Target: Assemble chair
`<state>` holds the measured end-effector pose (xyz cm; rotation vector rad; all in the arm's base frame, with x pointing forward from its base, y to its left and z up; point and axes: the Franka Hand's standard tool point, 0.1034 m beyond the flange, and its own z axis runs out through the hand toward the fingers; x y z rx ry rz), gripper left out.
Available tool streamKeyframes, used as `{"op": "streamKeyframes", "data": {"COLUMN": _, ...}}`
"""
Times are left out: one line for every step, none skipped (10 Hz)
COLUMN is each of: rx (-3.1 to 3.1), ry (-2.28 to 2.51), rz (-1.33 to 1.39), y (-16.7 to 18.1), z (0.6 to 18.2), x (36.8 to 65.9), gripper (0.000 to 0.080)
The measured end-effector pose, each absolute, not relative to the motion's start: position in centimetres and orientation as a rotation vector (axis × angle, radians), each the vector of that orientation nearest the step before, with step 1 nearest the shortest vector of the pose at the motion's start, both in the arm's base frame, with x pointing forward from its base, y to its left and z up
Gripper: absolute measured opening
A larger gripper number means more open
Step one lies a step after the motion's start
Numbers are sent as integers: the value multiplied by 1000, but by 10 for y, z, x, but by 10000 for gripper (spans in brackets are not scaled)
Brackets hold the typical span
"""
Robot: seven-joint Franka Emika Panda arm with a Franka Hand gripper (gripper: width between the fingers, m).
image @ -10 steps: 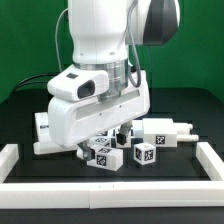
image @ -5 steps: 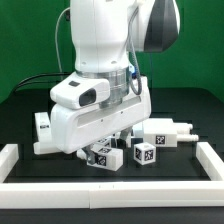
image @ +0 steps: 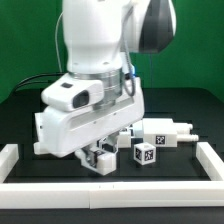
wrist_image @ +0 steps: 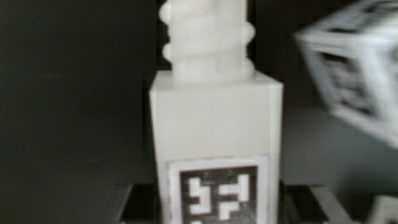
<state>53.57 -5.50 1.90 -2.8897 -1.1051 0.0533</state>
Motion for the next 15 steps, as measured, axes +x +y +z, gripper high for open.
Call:
{"op": "streamKeyframes", "data": {"rx": -2895, "ry": -1113, "rz": 35, "y": -60, "z": 20, "x": 546, "gripper": 280}}
{"op": "streamKeyframes", "data": {"rx": -2907, "ry": -1103, "rz": 32, "y": -72, "z": 19, "x": 549, "gripper": 280}}
{"op": "streamKeyframes", "data": {"rx": -2926, "ry": -1065, "rz": 30, "y": -87, "z": 19, "x": 549, "gripper": 280}}
{"op": "streamKeyframes", "data": {"rx": -2938, "ry": -1041, "rz": 25, "y": -96, "z": 19, "x": 548, "gripper": 280}}
{"op": "streamKeyframes", "data": {"rx": -2948, "ry": -1023, "rz": 19, "y": -104, "z": 19, "x": 548, "gripper": 281}}
{"op": "streamKeyframes", "data": {"rx": -2949, "ry": -1020, "rz": 19, "y": -105, "z": 19, "x": 548, "gripper": 281}}
{"op": "streamKeyframes", "data": {"rx": -2948, "ry": -1022, "rz": 19, "y": -105, "z": 19, "x": 548, "gripper": 358}}
{"op": "streamKeyframes", "data": {"rx": -2948, "ry": -1022, "rz": 20, "y": -105, "z": 19, "x": 547, "gripper": 358}}
{"op": "streamKeyframes", "data": {"rx": -2949, "ry": -1006, "rz": 28, "y": -103, "z": 21, "x": 547, "gripper": 502}}
{"op": "streamKeyframes", "data": {"rx": -2949, "ry": -988, "rz": 33, "y": -99, "z": 34, "x": 550, "gripper": 617}}
{"op": "streamKeyframes", "data": {"rx": -2948, "ry": -987, "rz": 31, "y": -96, "z": 43, "x": 552, "gripper": 617}}
{"op": "streamKeyframes", "data": {"rx": -2957, "ry": -958, "rz": 25, "y": -86, "z": 53, "x": 553, "gripper": 643}}
{"op": "streamKeyframes", "data": {"rx": -2962, "ry": -944, "rz": 14, "y": -69, "z": 64, "x": 550, "gripper": 648}}
{"op": "streamKeyframes", "data": {"rx": -2964, "ry": -932, "rz": 18, "y": -54, "z": 64, "x": 544, "gripper": 648}}
{"op": "streamKeyframes", "data": {"rx": -2970, "ry": -903, "rz": 21, "y": -35, "z": 59, "x": 535, "gripper": 649}}
